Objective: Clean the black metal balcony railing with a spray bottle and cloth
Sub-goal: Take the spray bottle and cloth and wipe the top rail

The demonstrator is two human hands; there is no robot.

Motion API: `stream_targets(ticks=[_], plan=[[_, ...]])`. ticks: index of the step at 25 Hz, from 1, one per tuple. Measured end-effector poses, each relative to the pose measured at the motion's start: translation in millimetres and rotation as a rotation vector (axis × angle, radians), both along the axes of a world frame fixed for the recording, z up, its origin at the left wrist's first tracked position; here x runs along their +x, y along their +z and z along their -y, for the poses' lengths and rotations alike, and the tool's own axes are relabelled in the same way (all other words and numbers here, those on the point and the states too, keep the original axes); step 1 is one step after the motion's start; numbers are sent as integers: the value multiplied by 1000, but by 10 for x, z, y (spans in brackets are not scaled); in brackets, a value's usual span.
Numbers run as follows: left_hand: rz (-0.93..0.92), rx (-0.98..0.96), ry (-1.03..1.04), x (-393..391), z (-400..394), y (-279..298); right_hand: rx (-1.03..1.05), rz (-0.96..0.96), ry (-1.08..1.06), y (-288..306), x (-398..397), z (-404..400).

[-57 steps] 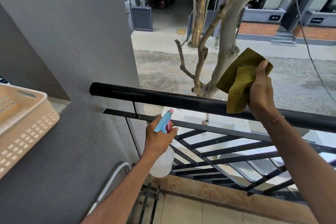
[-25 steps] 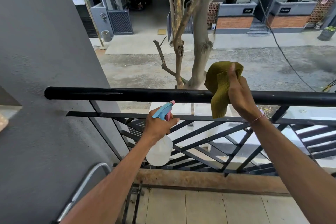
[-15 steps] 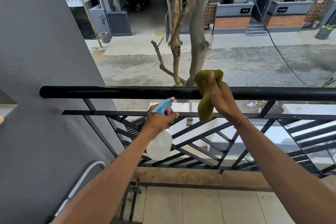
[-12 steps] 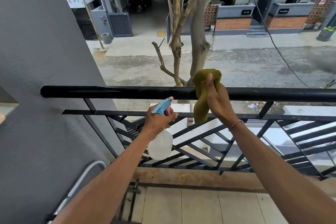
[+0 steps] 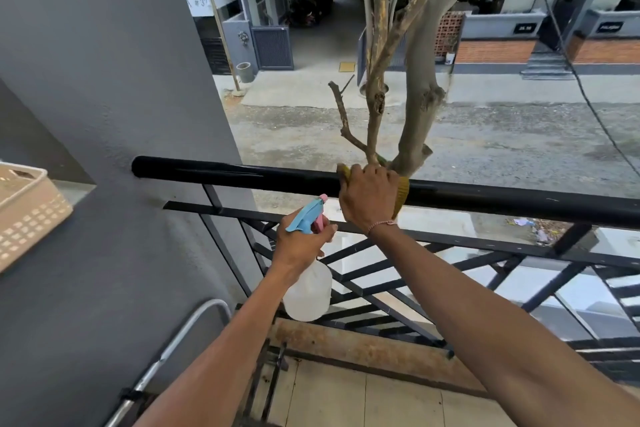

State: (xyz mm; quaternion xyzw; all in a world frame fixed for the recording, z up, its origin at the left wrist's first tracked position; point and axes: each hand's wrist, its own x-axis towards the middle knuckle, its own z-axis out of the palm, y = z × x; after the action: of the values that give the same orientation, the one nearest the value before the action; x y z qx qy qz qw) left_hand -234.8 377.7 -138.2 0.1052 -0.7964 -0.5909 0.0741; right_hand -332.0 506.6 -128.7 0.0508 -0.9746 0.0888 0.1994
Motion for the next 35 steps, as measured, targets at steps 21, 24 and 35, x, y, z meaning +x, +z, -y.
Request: stream_targets(ticks=[21,24,35], plan=[[-13,78,-191,-369,-45,16,574,-321,490,-241,-91,-1156],[-19,51,-215,-366,-163,-39,382,-309,335,-125,-45,-1331],[27,41,-220,-218,-217,-155,-58,-329,-115,-497,266,-972]])
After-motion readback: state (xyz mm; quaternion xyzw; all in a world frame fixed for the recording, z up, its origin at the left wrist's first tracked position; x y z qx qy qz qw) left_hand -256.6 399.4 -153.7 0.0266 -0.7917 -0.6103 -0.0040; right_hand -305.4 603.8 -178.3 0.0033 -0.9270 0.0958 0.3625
